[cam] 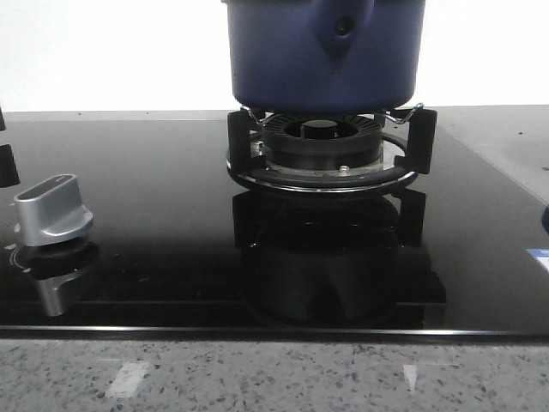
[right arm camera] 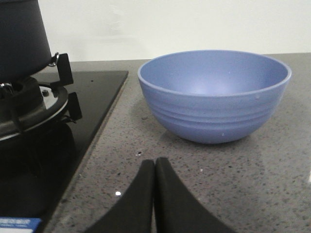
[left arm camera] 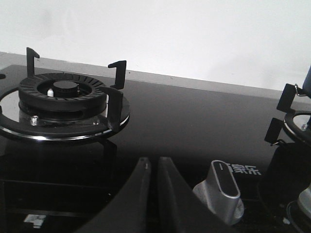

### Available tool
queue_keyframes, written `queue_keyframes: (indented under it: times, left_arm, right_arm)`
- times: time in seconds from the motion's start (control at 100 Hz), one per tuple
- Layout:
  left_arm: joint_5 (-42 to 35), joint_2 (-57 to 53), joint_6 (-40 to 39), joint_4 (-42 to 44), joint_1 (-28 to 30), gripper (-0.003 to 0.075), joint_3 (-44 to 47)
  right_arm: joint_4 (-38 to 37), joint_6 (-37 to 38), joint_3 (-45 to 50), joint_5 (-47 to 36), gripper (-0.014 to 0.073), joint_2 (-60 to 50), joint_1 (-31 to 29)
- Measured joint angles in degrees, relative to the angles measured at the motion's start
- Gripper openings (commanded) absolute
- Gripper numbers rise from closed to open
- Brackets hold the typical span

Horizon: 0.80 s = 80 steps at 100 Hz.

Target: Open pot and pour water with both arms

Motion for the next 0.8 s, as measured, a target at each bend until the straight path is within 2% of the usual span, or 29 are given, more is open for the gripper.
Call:
queue_keyframes:
  times: [0.08, 0.27, 0.41, 0.61, 0.8]
  left_arm:
    - [-0.24, 0.0, 0.0, -4.31, 0.0, -0.002, 0.0]
    - [-2.1, 0.0, 0.0, -17.56, 0.0, -0.002, 0.0]
    - [-2.7, 0.0, -0.09, -24.97, 0.0, -0.002, 0.0]
    - [-0.3, 0.0, -0.09, -27.11, 0.0, -0.002, -3.55]
    - [8.09, 6.8, 1.45, -24.29, 0.0, -0.002, -17.07]
  right_arm:
    - [5.23, 0.0, 0.0, -1.15, -0.0047, 0.0, 0.0]
    - [24.56, 0.0, 0.0, -3.16, -0.0047, 0.0, 0.0]
    - [31.82, 0.12, 0.0, -2.82, -0.0047, 0.0, 0.0]
    - [31.77, 0.12, -4.95, 4.38, -0.0046, 0.0, 0.0]
    - [20.63, 0.12, -17.94, 17.77, -0.0046, 7.6, 0.0]
